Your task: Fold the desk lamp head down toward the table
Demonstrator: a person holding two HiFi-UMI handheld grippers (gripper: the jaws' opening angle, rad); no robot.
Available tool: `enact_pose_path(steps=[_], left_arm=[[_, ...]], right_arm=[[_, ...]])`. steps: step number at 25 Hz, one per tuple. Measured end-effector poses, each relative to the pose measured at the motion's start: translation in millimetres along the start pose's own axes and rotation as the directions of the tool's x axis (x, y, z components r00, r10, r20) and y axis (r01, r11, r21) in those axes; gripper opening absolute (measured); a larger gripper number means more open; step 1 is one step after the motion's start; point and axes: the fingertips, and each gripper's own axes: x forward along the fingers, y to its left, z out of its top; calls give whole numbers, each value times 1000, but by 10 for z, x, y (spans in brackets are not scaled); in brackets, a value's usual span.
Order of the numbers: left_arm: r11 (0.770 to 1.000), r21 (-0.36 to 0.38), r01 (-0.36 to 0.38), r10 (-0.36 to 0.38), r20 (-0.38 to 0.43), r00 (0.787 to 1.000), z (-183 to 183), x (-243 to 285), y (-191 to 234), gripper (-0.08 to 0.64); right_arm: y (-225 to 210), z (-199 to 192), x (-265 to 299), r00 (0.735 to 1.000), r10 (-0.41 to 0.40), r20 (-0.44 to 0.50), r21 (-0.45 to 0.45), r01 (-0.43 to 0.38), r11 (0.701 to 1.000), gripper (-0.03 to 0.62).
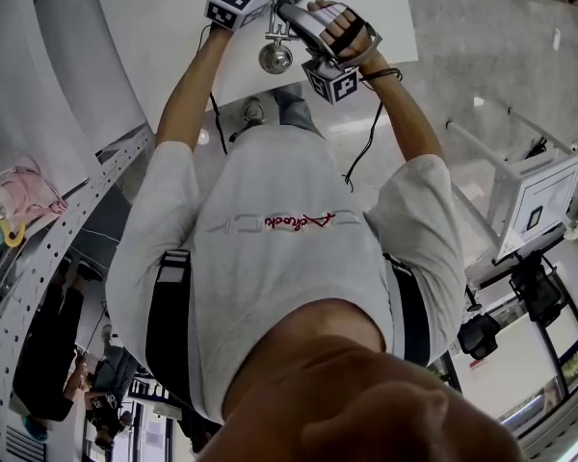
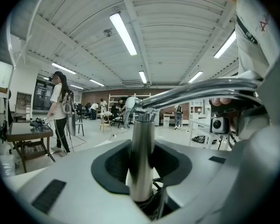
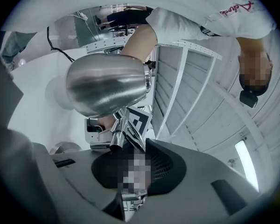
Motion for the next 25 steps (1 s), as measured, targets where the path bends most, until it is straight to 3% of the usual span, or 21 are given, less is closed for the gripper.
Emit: enact_pose_path(steps=[14,22,25], left_arm=[[1000,-10,14,-14,4,1000,-86,-107,-36,187],[999,-24,-33,33,8,999,-142,-330,44,187],[998,-22,-51,52,11,999,-148,-425,80,187]], right_arm=[[32,-127,-105,995,50,-90,116,-39,992,106],[58,-351,-255,981,66,-185,144,-39,989,106],[69,-404,-297,975,54,-217,141,-24,990,51]])
